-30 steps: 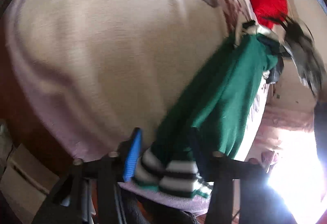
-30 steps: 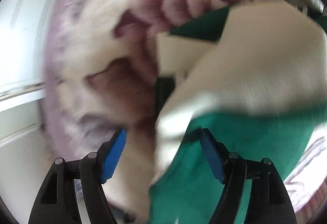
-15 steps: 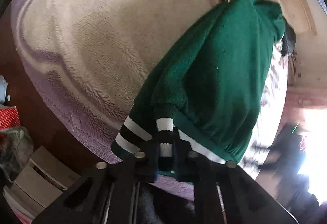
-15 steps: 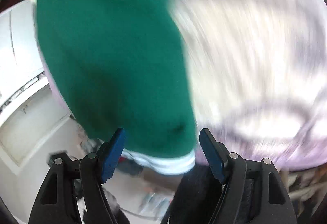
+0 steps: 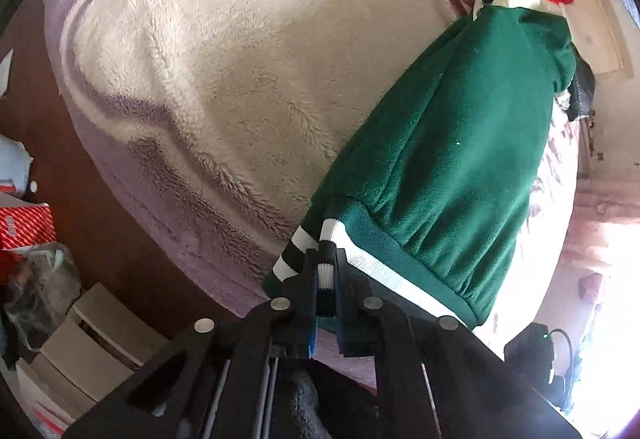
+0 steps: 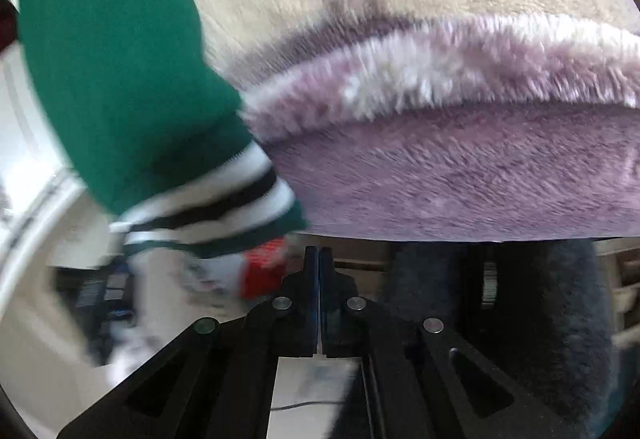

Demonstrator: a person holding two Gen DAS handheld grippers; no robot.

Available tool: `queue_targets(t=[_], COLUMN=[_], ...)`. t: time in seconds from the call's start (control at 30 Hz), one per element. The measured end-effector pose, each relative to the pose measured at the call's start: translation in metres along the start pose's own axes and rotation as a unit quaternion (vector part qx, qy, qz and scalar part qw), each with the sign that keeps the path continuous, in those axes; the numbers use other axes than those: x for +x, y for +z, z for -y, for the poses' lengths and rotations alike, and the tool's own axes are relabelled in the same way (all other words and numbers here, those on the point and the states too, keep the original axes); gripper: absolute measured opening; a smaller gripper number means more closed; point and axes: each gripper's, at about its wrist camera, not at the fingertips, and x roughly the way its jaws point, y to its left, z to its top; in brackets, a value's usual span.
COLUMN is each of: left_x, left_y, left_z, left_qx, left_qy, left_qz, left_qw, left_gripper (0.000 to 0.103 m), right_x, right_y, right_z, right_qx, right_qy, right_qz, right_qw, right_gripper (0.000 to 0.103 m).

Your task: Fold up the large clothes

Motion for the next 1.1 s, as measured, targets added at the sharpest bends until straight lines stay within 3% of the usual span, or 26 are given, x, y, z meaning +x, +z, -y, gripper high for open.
queue_targets(t=[0.07, 0.1, 0.13, 0.27, 0.33, 0.4, 0.53, 0.63, 0.77, 0.87, 0.9, 0.93, 0.97, 1.03, 1.1], left_x=[-0.002, -0.004, -0.005, -0.006, -0.006, -0.007, -0.002, 0.001, -0.004, -0.021, -0.03, -0.037, -0.041, -0.047, -0.04], left_y=[-0.001, -0.003, -0.004, -0.005, -0.005, -0.005, -0.007, -0.005, -0.001, 0.004, 0.006, 0.008, 0.012, 0.023, 0.038], left_z=[0.003, 0.003, 0.004, 0.007, 0.011, 0.01, 0.005, 0.002, 0.006, 0.003, 0.004, 0.005, 0.007, 0.012, 0.019], left_qx=[0.012, 0.02, 0.025, 0.03, 0.037, 0.037, 0.043, 0.038, 0.033, 0.01, 0.011, 0.016, 0.02, 0.035, 0.055], left_qy=[0.005, 0.008, 0.01, 0.015, 0.021, 0.022, 0.028, 0.031, 0.014, -0.044, -0.053, -0.063, -0.072, -0.092, -0.114], left_qz=[0.002, 0.003, 0.003, 0.002, 0.002, 0.001, -0.009, -0.013, -0.032, -0.046, -0.04, -0.037, -0.034, -0.021, -0.02], left_qw=[0.9999, 0.9998, 0.9996, 0.9994, 0.9991, 0.9991, 0.9987, 0.9987, 0.9989, 0.998, 0.9977, 0.9972, 0.9966, 0.9949, 0.9918], left_gripper=[0.005, 0.005, 0.005, 0.005, 0.005, 0.005, 0.005, 0.005, 0.009, 0.011, 0.014, 0.026, 0.046, 0.068, 0.068], right_x=[-0.019, -0.026, -0.03, -0.013, 0.001, 0.007, 0.004, 0.018, 0.018, -0.006, -0.015, -0.026, -0.037, -0.061, -0.073], right_y=[0.003, 0.005, 0.007, 0.024, 0.029, 0.021, 0.001, 0.011, 0.017, 0.024, 0.024, 0.026, 0.027, 0.035, 0.046], right_z=[-0.002, -0.005, -0.008, -0.021, -0.033, -0.043, -0.057, -0.071, -0.075, -0.056, -0.051, -0.048, -0.047, -0.048, -0.052], right_qx=[-0.01, -0.021, -0.033, -0.069, -0.081, -0.099, -0.139, -0.152, -0.143, -0.131, -0.128, -0.125, -0.125, -0.136, -0.143], right_qy=[0.037, 0.044, 0.049, 0.038, 0.025, -0.009, -0.076, -0.11, -0.1, -0.052, -0.03, -0.004, 0.014, 0.037, 0.036], right_qz=[0.018, 0.026, 0.034, 0.031, 0.027, 0.043, 0.064, 0.068, 0.06, 0.043, 0.044, 0.052, 0.062, 0.081, 0.098], right_qw=[0.999, 0.998, 0.998, 0.996, 0.996, 0.994, 0.985, 0.98, 0.983, 0.989, 0.99, 0.991, 0.99, 0.987, 0.984], right_gripper=[0.023, 0.057, 0.077, 0.074, 0.019, 0.012, 0.008, 0.008, 0.011, 0.024, 0.041, 0.057, 0.062, 0.067, 0.067])
